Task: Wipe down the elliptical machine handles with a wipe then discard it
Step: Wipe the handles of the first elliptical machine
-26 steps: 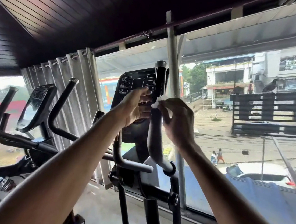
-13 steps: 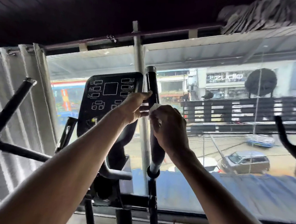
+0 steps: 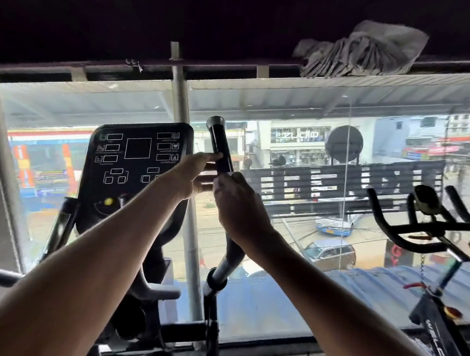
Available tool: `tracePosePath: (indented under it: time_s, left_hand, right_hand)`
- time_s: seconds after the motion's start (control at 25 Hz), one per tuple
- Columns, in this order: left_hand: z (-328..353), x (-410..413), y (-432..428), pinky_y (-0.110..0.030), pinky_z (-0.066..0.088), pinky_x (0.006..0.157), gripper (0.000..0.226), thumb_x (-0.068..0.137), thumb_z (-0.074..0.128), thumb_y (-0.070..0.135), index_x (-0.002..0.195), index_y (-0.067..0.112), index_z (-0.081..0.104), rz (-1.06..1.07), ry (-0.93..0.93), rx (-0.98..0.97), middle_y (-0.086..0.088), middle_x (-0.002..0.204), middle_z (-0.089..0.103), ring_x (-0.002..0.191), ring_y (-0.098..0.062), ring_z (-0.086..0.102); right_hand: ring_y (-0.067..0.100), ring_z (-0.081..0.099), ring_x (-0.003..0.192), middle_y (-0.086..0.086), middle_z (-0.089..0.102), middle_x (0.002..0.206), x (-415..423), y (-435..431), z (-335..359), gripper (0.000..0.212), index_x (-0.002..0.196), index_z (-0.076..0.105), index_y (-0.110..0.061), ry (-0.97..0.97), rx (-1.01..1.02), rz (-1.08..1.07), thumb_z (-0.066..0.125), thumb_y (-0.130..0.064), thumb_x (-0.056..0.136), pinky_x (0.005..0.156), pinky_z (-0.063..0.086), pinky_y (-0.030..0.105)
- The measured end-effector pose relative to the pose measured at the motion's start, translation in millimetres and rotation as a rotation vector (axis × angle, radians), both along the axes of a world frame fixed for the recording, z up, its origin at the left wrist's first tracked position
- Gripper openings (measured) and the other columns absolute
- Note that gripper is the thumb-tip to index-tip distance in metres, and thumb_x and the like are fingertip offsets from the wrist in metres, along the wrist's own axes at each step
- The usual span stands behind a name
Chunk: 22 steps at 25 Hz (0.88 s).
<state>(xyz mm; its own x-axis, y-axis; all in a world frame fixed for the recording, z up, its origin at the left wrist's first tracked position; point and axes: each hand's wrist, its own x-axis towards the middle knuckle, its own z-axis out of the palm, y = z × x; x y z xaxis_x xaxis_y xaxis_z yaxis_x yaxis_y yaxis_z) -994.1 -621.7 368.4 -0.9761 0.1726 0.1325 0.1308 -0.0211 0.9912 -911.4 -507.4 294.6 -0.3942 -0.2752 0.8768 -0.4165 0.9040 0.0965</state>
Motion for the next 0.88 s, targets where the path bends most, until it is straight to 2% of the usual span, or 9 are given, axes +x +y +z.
tracePosePath:
  time_s: [0.12, 0.28, 0.32, 0.44, 0.52, 0.6, 0.72, 0.8, 0.88]
  left_hand:
    - [-1.9, -1.2, -4.2, -0.030, 0.055, 0.061, 0.012, 0.098, 0.064, 0.024, 0.097, 0.014, 0.070, -0.035, -0.001, 0.025, -0.003, 0.085, 0.073, 0.069, -0.018, 0.071]
    - [-3.7, -0.3, -4.1, -0.022, 0.051, 0.048, 0.011, 0.096, 0.067, 0.024, 0.090, 0.015, 0.069, -0.053, -0.022, 0.079, 0.000, 0.078, 0.071, 0.055, -0.013, 0.068]
    - [-5.1, -1.9, -6.2, -0.021, 0.051, 0.047, 0.011, 0.095, 0.068, 0.024, 0.089, 0.015, 0.069, -0.060, -0.024, 0.091, -0.001, 0.078, 0.071, 0.056, -0.014, 0.068]
    - [-10.2, -6.1, -6.2, -0.026, 0.055, 0.054, 0.014, 0.094, 0.071, 0.025, 0.096, 0.011, 0.069, -0.091, -0.015, 0.133, -0.003, 0.082, 0.072, 0.070, -0.019, 0.070]
    - [-14.4, -9.0, -5.8, -0.030, 0.056, 0.061, 0.015, 0.094, 0.071, 0.026, 0.097, 0.011, 0.069, -0.102, -0.005, 0.154, -0.002, 0.083, 0.073, 0.076, -0.021, 0.070]
    - [-16.0, -12.2, -5.5, -0.034, 0.059, 0.066, 0.015, 0.094, 0.071, 0.024, 0.099, 0.010, 0.069, -0.119, 0.007, 0.172, -0.003, 0.085, 0.073, 0.078, -0.022, 0.072]
    - [-17.1, -15.9, -5.9, -0.037, 0.062, 0.070, 0.014, 0.094, 0.072, 0.023, 0.099, 0.010, 0.069, -0.120, 0.020, 0.197, -0.004, 0.085, 0.073, 0.080, -0.024, 0.072]
    - [-18.6, -15.6, -3.7, -0.038, 0.063, 0.073, 0.016, 0.093, 0.072, 0.023, 0.101, 0.009, 0.070, -0.119, 0.024, 0.208, -0.004, 0.085, 0.072, 0.079, -0.024, 0.072]
    - [-19.0, -13.9, -2.6, -0.038, 0.064, 0.074, 0.016, 0.093, 0.072, 0.023, 0.101, 0.009, 0.070, -0.112, 0.029, 0.210, -0.005, 0.086, 0.072, 0.079, -0.024, 0.072]
  right_hand:
    - [0.025, 0.062, 0.095, 0.007, 0.065, 0.088, -0.9, 12.8, -7.5, 0.036, 0.069, 0.066, -0.004, 0.031, 0.255, 0.005, 0.032, -0.011, 0.080, 0.051, 0.054, 0.032]
    - [0.013, 0.058, 0.083, 0.009, 0.064, 0.083, -8.0, -5.6, 6.7, 0.037, 0.075, 0.069, -0.001, -0.030, 0.152, -0.045, 0.035, -0.009, 0.086, 0.059, 0.051, 0.024]
    - [0.012, 0.057, 0.080, 0.012, 0.064, 0.082, -10.2, -10.4, 5.8, 0.036, 0.074, 0.068, -0.001, -0.073, 0.198, -0.038, 0.035, -0.007, 0.085, 0.064, 0.051, 0.023]
    - [0.032, 0.059, 0.081, 0.013, 0.060, 0.068, -12.1, -2.4, 2.1, 0.017, 0.063, 0.063, -0.002, -0.059, 0.448, -0.061, 0.051, 0.004, 0.074, 0.074, 0.057, 0.039]
    - [0.033, 0.056, 0.086, 0.011, 0.058, 0.072, -6.2, 4.9, -4.8, 0.013, 0.065, 0.061, -0.005, -0.032, 0.462, -0.109, 0.063, 0.006, 0.073, 0.076, 0.053, 0.040]
    - [0.026, 0.055, 0.090, 0.005, 0.065, 0.086, 9.4, 11.6, -23.3, 0.013, 0.069, 0.064, -0.010, 0.020, 0.276, -0.025, 0.068, 0.000, 0.076, 0.078, 0.049, 0.035]
    - [0.020, 0.064, 0.095, -0.002, 0.072, 0.109, 33.9, 19.6, -53.5, 0.007, 0.091, 0.077, -0.013, 0.091, -0.177, 0.059, 0.073, -0.009, 0.088, 0.080, 0.051, 0.029]
    - [0.008, 0.068, 0.093, -0.002, 0.076, 0.104, 31.5, 20.9, -64.0, 0.010, 0.099, 0.080, -0.014, 0.083, -0.473, 0.087, 0.074, -0.015, 0.091, 0.083, 0.051, 0.024]
    - [-0.006, 0.064, 0.078, -0.008, 0.075, 0.080, 20.7, 22.4, -63.5, 0.012, 0.092, 0.080, -0.018, -0.033, -0.667, 0.067, 0.070, -0.024, 0.094, 0.077, 0.048, 0.022]
